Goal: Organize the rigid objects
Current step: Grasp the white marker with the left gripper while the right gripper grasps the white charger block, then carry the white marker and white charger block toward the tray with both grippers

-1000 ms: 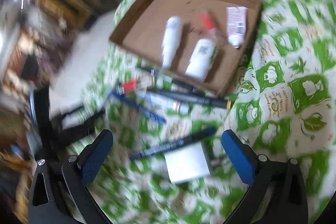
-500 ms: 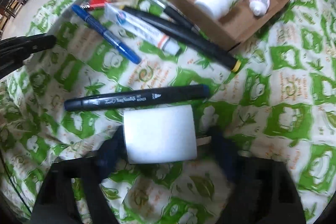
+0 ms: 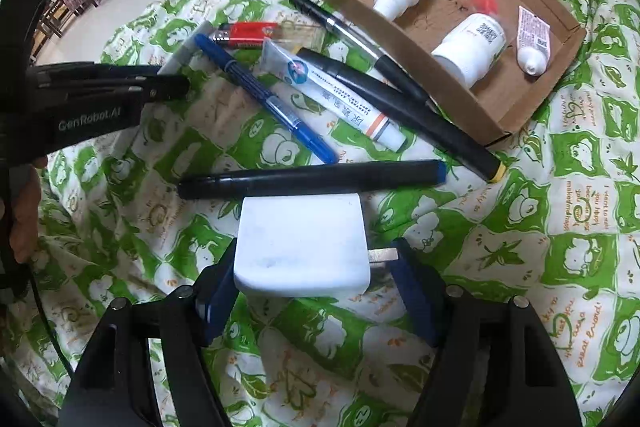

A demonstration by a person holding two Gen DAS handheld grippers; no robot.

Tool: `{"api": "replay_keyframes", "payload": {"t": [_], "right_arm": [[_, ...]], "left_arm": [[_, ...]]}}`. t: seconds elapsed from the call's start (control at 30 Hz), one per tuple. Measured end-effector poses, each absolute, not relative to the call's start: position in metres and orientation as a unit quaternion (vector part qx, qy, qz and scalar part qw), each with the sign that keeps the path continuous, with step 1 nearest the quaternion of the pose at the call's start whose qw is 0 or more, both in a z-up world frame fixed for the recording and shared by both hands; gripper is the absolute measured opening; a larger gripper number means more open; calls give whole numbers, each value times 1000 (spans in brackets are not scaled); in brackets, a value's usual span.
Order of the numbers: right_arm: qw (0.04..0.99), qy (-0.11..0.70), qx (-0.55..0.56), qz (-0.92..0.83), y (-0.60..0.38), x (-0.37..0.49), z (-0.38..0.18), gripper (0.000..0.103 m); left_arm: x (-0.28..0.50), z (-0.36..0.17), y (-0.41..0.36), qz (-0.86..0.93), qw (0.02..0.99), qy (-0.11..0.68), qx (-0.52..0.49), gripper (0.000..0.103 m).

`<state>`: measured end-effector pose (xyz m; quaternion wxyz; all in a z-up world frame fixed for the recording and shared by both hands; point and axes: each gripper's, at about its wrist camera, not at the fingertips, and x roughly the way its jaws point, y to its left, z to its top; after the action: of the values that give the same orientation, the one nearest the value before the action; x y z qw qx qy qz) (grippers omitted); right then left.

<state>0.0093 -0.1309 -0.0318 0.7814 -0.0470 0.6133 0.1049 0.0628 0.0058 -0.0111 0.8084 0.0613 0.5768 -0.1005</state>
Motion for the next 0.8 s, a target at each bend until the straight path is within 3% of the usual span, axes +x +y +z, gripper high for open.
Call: {"api": "replay_keyframes", "payload": {"t": [0.07,0.37,0.57,0.8], "right_arm": [[780,615,-46,105,-130,12,-39,72],[815,551,79,159,-168,18,2,71],[849,499,64,160,-167,13,30,72],[787,595,16,163,-139,17,-12,73]], "left_arm": [[65,-11,7,-101,811,573,56,12],[43,-1,19,-149,809,568,-16,12],[43,-9,8,-149,800,581,1,12],[46,-12,9,-146,799,583,1,12]]}}
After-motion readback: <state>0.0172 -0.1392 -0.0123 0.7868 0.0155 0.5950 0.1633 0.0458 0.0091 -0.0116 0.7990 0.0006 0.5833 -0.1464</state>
